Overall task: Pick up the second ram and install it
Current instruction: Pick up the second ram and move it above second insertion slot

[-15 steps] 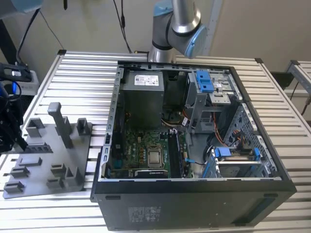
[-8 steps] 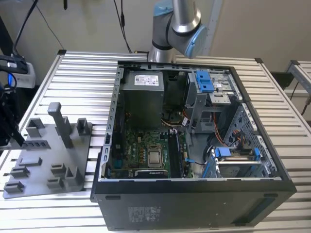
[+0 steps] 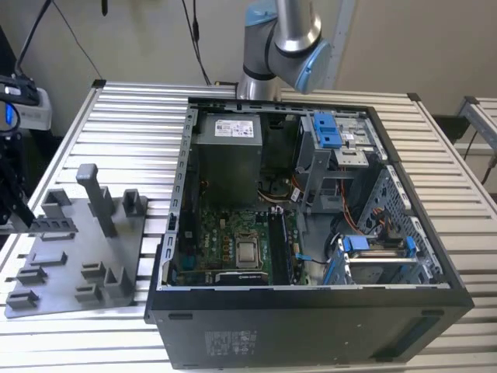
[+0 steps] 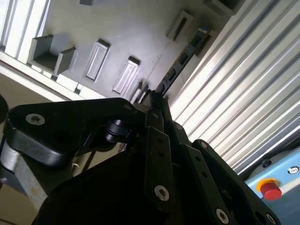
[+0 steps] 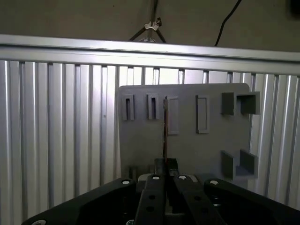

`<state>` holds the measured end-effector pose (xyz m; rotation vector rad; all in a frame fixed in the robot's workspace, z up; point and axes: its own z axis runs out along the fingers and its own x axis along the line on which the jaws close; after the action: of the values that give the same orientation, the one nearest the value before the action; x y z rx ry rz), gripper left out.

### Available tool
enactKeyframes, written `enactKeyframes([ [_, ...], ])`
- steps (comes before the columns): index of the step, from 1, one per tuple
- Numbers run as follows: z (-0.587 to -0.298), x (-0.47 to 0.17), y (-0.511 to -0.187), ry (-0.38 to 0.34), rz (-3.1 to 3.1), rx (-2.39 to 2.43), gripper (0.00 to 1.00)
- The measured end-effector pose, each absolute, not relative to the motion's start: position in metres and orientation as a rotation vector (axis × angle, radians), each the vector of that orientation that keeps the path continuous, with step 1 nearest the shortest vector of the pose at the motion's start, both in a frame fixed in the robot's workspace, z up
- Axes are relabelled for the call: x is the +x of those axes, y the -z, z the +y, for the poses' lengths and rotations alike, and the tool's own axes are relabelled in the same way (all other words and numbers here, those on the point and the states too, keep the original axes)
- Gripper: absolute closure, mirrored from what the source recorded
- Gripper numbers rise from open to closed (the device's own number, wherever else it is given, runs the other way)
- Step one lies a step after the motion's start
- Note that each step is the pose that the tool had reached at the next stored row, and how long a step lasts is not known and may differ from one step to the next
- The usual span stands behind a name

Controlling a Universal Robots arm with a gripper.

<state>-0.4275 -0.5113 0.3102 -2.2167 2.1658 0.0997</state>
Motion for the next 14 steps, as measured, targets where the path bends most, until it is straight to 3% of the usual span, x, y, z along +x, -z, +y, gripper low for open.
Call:
enactKeyframes([
  [14, -0.511, -0.427, -0.358, -0.100, 2.166, -2.217, 0.86],
])
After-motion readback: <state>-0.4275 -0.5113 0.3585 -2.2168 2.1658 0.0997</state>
